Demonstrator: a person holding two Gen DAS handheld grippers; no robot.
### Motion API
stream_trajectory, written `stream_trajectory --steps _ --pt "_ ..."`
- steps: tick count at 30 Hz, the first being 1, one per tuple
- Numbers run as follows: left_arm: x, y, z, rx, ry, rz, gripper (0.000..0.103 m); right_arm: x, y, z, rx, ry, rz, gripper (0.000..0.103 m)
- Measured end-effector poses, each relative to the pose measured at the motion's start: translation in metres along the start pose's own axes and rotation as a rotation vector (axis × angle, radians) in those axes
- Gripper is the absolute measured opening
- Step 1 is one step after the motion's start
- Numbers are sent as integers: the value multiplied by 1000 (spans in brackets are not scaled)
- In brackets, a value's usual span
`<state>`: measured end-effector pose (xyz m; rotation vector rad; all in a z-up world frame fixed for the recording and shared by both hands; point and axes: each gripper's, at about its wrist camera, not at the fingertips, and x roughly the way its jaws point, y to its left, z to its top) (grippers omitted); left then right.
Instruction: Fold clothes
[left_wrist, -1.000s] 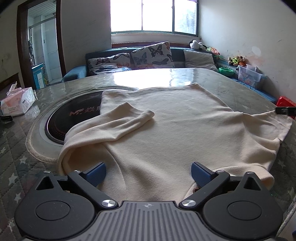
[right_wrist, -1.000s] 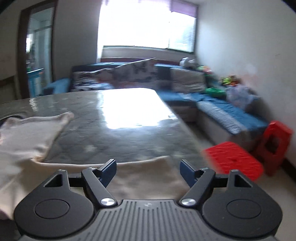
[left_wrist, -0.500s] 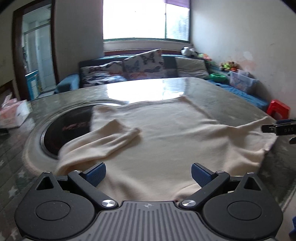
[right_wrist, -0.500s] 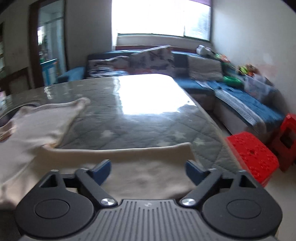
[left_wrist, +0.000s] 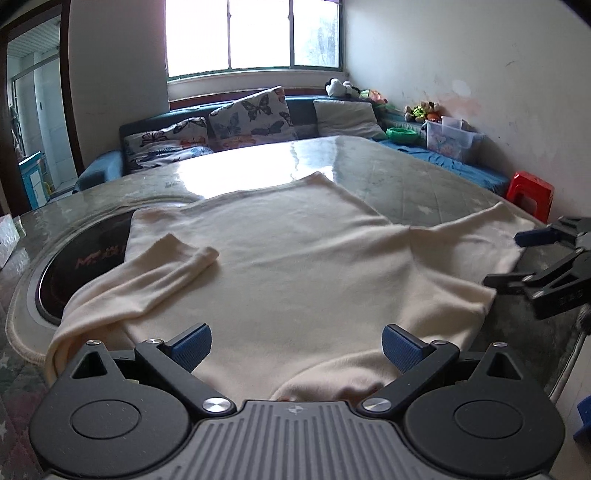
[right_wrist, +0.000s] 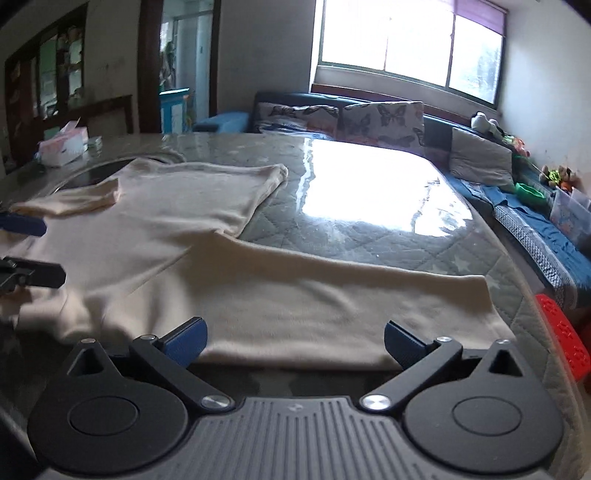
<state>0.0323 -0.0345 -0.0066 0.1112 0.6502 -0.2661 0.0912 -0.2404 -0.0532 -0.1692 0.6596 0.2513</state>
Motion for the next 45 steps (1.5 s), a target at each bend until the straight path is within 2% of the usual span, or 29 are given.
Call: stream_trajectory --steps 5,10,15,18,23,27,29,31,34,37,38,40,45 --pt "-1 3 -4 -6 9 1 101 -6 3 11 -33 -19 -1 103" --pt "1 15 7 -17 -4 36 101 4 15 33 -29 -76 53 103" --pt "11 32 22 -33 -8 74 99 26 23 35 -19 -62 82 103" --pt "17 42 31 -42 -10 97 94 34 21 31 -11 -41 82 103" --pt "27 58 46 -59 -12 133 80 37 16 29 22 -13 106 103" --pt "47 60 55 -68 10 134 70 38 15 28 22 -10 109 103" --pt "56 59 56 -62 24 135 61 38 14 28 24 -10 111 103" --pt "65 59 57 -57 39 137 58 37 13 28 26 -10 114 103" --pt "72 63 56 -77 48 136 46 38 13 28 26 -11 116 103" --pt "70 70 56 -101 35 132 20 37 13 28 27 -12 118 103" --pt "69 72 56 -108 29 132 15 37 14 29 27 -12 118 103" --pt "64 78 55 -127 10 143 10 37 14 29 27 -12 118 103" --pt "33 102 52 -212 -69 198 8 38 14 28 28 -12 117 103"
